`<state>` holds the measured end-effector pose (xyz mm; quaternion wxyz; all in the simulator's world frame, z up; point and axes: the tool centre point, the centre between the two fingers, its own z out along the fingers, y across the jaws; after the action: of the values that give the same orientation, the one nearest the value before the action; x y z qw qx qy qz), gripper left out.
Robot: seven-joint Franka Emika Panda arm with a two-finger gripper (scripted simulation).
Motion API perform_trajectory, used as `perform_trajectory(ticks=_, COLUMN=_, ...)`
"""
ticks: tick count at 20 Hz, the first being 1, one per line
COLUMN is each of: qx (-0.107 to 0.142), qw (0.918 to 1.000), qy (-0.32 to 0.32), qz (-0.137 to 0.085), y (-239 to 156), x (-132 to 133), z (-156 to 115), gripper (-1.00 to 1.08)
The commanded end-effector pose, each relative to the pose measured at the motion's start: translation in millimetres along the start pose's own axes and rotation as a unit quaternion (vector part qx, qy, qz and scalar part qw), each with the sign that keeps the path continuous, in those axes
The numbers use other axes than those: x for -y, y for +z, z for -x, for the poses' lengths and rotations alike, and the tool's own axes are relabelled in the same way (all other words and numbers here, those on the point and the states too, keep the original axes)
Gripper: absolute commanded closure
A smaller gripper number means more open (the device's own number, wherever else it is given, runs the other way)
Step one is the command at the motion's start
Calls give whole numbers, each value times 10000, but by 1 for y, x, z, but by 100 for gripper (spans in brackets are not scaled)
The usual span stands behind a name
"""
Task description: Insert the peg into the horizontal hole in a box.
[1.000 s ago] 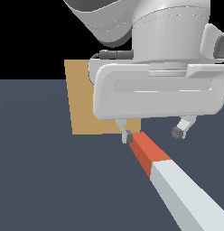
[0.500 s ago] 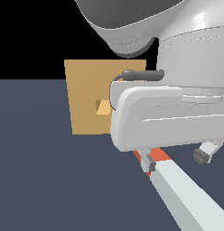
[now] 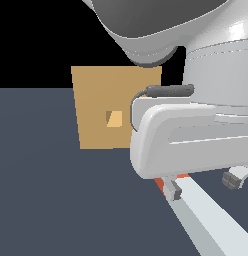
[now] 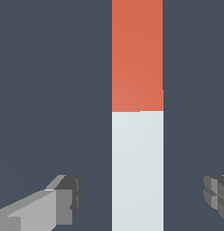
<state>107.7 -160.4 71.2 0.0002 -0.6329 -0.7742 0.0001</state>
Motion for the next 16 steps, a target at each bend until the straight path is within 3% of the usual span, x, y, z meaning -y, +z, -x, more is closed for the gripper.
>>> perform_trajectory(ticks=1, qx=0, qw=10000, qy=-2, qz=1, y=0, x=0, z=0, gripper=-92)
perform_trajectory(ticks=16, qx=0, qw=10000, qy=-8, qz=3, y=51, x=0, z=0, gripper=-92)
